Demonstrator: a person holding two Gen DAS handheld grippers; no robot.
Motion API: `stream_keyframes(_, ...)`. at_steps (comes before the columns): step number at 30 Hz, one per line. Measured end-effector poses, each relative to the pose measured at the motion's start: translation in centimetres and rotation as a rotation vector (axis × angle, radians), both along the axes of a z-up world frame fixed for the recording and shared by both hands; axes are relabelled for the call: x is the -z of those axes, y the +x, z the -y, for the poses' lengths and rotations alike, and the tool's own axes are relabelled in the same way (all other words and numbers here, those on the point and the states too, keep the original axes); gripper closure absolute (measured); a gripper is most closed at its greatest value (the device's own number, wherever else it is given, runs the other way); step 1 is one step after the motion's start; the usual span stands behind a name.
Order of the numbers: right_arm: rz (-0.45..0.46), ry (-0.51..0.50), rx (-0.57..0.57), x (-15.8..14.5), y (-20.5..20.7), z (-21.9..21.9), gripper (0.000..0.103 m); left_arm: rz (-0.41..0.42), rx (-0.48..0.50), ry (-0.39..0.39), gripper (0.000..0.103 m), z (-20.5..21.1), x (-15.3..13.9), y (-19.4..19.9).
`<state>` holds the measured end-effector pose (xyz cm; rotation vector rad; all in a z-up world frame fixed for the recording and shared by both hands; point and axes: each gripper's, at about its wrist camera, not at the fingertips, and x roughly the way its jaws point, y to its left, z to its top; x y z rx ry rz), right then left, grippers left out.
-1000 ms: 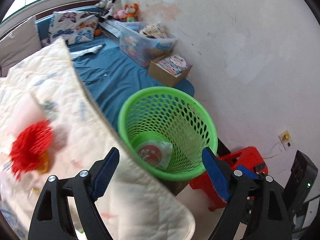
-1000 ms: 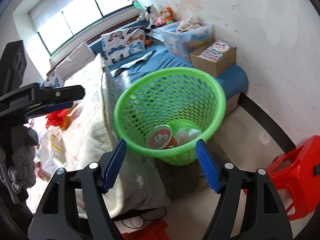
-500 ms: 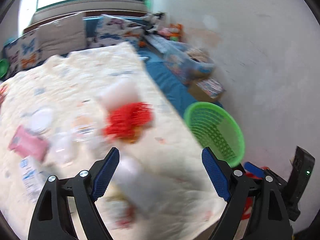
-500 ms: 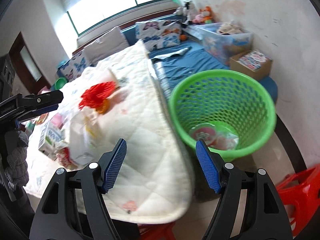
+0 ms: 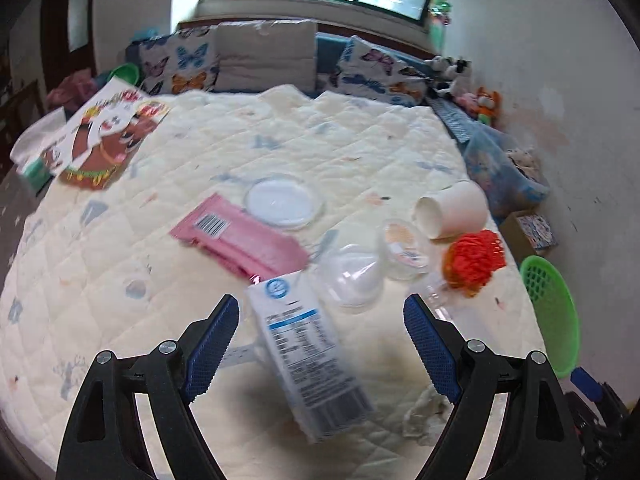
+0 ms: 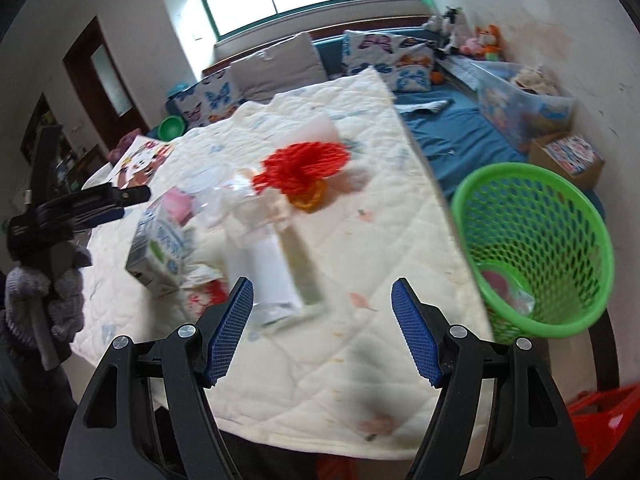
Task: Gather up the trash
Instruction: 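Grasp the milk carton with the left tool while the right tool grasps the crumpled wrapper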
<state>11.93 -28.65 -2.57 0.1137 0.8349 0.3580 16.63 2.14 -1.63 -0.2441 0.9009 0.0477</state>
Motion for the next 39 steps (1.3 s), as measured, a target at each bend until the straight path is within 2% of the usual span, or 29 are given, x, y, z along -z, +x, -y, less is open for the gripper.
stream_keyframes(5,0.0,-0.007,-0.044,-0.1,0.0,-2.1,0.031,-0.052,-0.035,-0.033,0.021,-0.9,2.0,0.6)
stream_keyframes(13,-0.019,-0.005,-0.136,0.3,-0.8,-5.3,0.031,-0.091,-0.066,-0.029,0.022,-1.2,3.7,2.1)
stream_keyframes(16,-0.031,0.0,-0.169,0.7,-1.1,-6.7,0.031,-0.113,-0.066,-0.034,0.029,-1.3,4.4,2.5)
stream_keyframes(20,-0.044,-0.008,-0.21,1.3,-1.4,-8.4,0.031,-0.138,-0.067,-0.061,0.03,-1.7,5.2,2.5)
stream_keyframes(23,-0.06,-0.017,-0.23,2.1,-1.2,-9.8,0.031,-0.143,-0.054,-0.068,0.036,-1.8,5.6,2.3)
stream_keyframes(26,-0.078,-0.022,-0.24,3.0,-0.8,-10.9,0.031,-0.143,-0.04,-0.083,0.047,-1.8,5.6,2.1)
stream_keyframes(30,-0.077,-0.052,-0.231,3.9,-0.2,-12.0,0.031,-0.137,-0.021,-0.078,0.053,-1.9,5.4,1.8)
stream_keyframes(36,-0.07,-0.095,-0.192,5.1,0.7,-13.4,0.032,-0.131,-0.007,-0.085,0.053,-2.2,5.3,1.5)
stream_keyframes(39,-0.064,-0.129,-0.165,5.8,1.1,-14.1,0.036,-0.139,0.002,-0.085,0.053,-2.3,5.6,1.5)
